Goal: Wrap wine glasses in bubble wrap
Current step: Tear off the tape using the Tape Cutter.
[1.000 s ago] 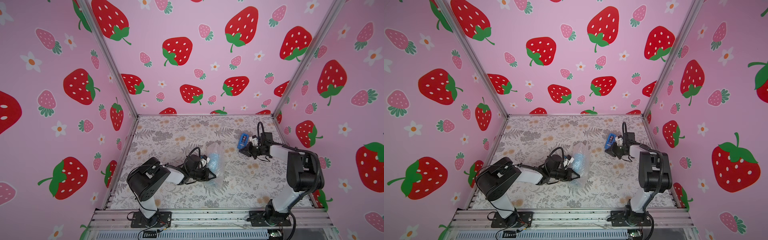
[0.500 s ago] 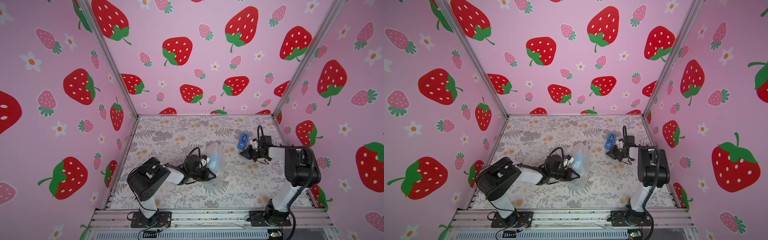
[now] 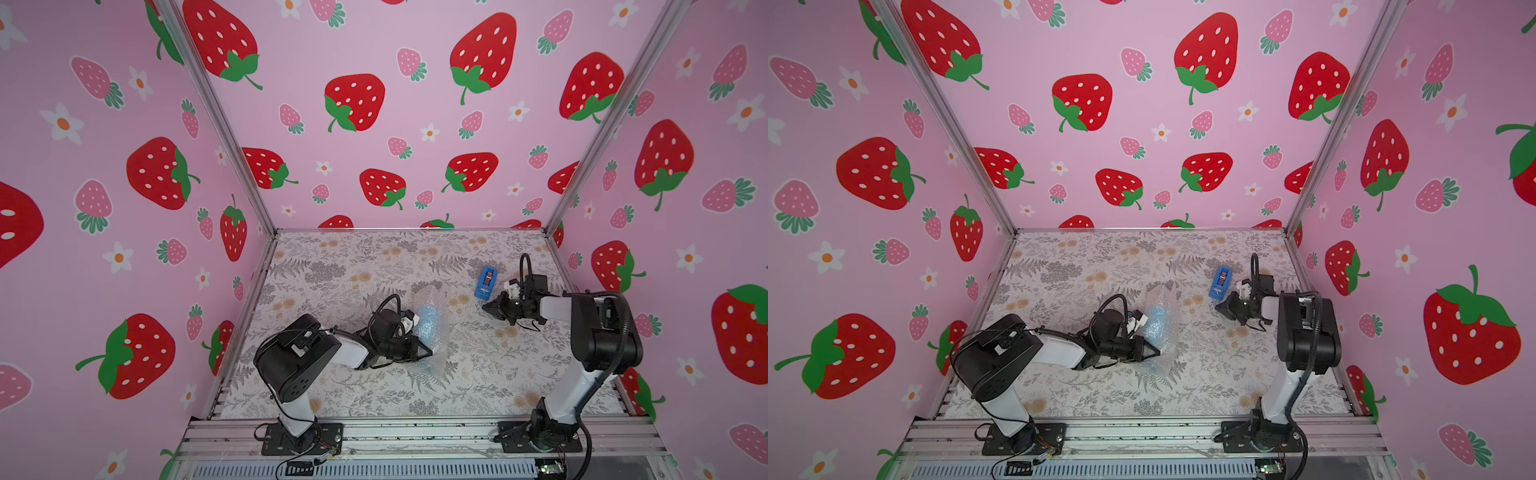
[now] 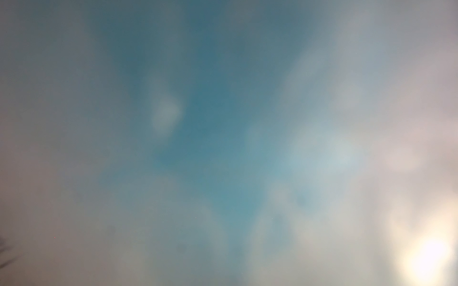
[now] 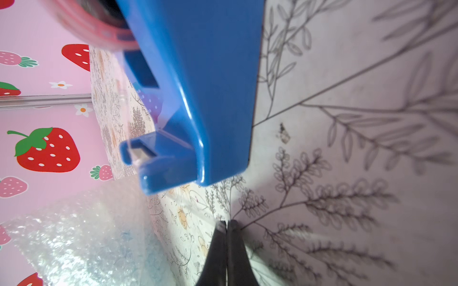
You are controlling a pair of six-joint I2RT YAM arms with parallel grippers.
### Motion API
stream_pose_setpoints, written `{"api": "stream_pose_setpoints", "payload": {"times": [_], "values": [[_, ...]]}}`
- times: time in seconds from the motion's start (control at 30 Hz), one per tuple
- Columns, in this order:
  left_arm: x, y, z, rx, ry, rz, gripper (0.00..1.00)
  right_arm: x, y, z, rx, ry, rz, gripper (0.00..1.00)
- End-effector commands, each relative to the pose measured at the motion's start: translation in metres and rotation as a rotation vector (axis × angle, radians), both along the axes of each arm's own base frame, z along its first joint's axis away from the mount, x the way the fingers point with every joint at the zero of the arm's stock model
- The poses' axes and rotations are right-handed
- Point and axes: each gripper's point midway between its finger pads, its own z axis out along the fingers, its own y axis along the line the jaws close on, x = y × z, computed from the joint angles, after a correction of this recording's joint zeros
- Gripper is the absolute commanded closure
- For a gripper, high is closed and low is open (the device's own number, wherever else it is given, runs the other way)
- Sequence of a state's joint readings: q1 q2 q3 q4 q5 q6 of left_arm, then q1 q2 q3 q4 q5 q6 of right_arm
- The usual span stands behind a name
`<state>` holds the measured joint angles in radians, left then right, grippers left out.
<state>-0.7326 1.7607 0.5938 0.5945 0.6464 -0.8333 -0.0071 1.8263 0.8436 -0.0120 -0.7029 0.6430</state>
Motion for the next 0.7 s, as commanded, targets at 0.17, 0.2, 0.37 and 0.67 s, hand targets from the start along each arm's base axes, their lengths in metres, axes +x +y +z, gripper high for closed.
{"api": "stream_pose_setpoints", "payload": {"times": [0.17, 0.2, 0.37, 0.67], "values": [[-0.009, 0.025, -0.040, 0.159, 0.046, 0.022, 0.93, -0.057, -0.010, -0.040, -0.034, 0.284, -0.051, 1.00], [-0.009, 0.025, -0.040, 0.160, 0.046, 0.021, 0.93, -0.059, -0.010, -0.041, -0.033, 0.293, -0.055, 1.00], [-0.008, 0.026, -0.038, 0.155, 0.041, 0.022, 0.93, -0.061, -0.014, -0.040, -0.021, 0.309, -0.088, 1.00], [-0.008, 0.028, -0.028, 0.143, 0.019, 0.020, 0.93, -0.060, -0.020, -0.039, 0.017, 0.320, -0.133, 1.00]]}}
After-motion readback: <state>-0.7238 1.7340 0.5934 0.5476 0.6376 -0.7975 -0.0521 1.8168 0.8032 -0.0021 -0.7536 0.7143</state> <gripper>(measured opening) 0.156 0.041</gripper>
